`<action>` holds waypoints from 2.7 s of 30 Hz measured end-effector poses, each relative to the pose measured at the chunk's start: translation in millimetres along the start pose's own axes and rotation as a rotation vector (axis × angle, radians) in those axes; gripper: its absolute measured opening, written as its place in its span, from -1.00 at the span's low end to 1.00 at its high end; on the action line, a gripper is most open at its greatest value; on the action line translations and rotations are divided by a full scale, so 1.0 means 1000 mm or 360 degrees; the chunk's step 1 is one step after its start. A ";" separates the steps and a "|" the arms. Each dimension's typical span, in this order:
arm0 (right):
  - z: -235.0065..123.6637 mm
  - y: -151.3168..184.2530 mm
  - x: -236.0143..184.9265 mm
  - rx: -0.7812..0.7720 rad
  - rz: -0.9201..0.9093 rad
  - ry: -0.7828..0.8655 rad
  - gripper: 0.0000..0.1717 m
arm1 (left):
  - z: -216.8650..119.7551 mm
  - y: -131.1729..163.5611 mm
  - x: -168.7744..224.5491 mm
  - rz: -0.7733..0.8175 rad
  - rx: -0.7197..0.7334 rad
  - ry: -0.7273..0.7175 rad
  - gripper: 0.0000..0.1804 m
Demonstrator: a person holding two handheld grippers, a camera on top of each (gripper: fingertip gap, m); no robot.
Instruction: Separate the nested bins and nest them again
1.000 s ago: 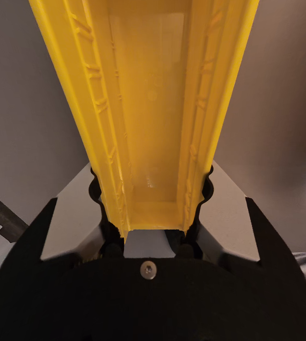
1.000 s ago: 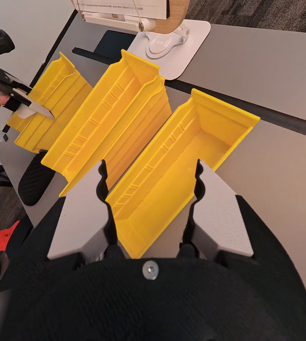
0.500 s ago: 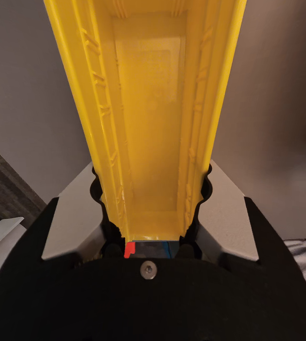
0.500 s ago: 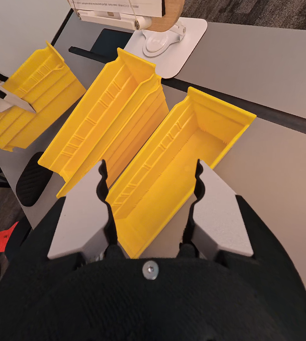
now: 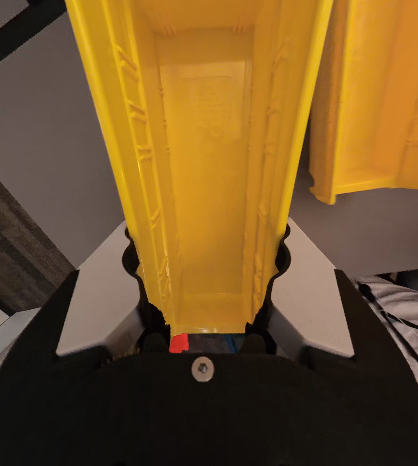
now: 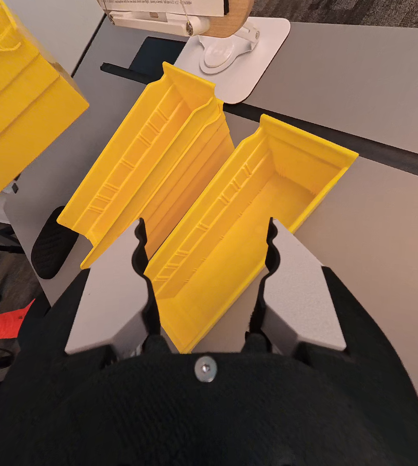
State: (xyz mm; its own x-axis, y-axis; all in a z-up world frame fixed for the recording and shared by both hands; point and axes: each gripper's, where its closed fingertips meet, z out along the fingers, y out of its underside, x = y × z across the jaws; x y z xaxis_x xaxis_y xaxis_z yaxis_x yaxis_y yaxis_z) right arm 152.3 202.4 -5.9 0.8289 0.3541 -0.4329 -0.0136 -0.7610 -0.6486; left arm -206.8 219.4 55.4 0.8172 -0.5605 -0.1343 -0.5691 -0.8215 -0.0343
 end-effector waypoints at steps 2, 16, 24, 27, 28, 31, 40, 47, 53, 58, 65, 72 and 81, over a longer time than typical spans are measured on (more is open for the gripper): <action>0.002 0.001 0.002 -0.0007 0.0008 0.0002 0.13 | -0.009 -0.004 0.015 -0.0046 0.0011 0.0071 0.24; 0.011 0.008 0.000 -0.0057 0.0022 -0.0073 0.12 | -0.011 -0.055 0.106 -0.0220 0.0081 0.0289 0.24; 0.006 0.006 0.001 -0.0031 0.0053 -0.0122 0.12 | 0.008 -0.090 0.134 -0.0323 0.0066 0.0296 0.24; 0.004 0.005 -0.002 -0.0016 0.0049 -0.0146 0.11 | 0.014 -0.098 0.137 -0.0331 0.0049 0.0226 0.24; 0.004 0.005 -0.002 -0.0015 0.0047 -0.0150 0.11 | 0.015 -0.100 0.138 -0.0323 0.0034 0.0193 0.24; 0.004 0.004 -0.001 -0.0012 0.0058 -0.0155 0.12 | 0.017 -0.106 0.142 -0.0302 0.0032 0.0114 0.24; 0.002 0.005 0.003 -0.0002 0.0082 -0.0163 0.11 | 0.030 -0.115 0.164 -0.0269 -0.0031 0.0064 0.24; 0.001 0.005 0.001 0.0000 0.0080 -0.0173 0.11 | 0.056 -0.117 0.163 -0.0320 -0.0051 0.0086 0.25; 0.003 0.006 0.003 -0.0009 0.0091 -0.0173 0.11 | 0.074 -0.116 0.164 -0.0320 -0.0042 0.0110 0.26; 0.006 0.008 0.004 -0.0026 0.0090 -0.0159 0.11 | 0.087 -0.113 0.167 -0.0318 -0.0080 0.0139 0.34; 0.010 0.009 0.011 -0.0054 0.0095 -0.0098 0.11 | 0.075 -0.113 0.174 -0.0336 -0.0062 0.0324 0.64; 0.009 0.010 0.020 -0.0068 0.0120 0.0069 0.12 | 0.012 -0.115 0.155 -0.0072 0.0394 0.0395 0.60; -0.012 -0.032 0.009 0.0265 -0.0105 0.0414 0.03 | -0.098 -0.077 0.072 0.0145 0.2060 0.0456 0.24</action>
State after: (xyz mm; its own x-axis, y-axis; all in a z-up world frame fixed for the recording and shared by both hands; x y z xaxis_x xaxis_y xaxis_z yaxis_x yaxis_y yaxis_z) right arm 167.0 224.0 18.2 0.9461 0.2324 -0.2257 -0.0286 -0.6341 -0.7727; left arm -95.5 232.0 145.1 0.6712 -0.7410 0.0202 -0.1675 -0.1782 -0.9696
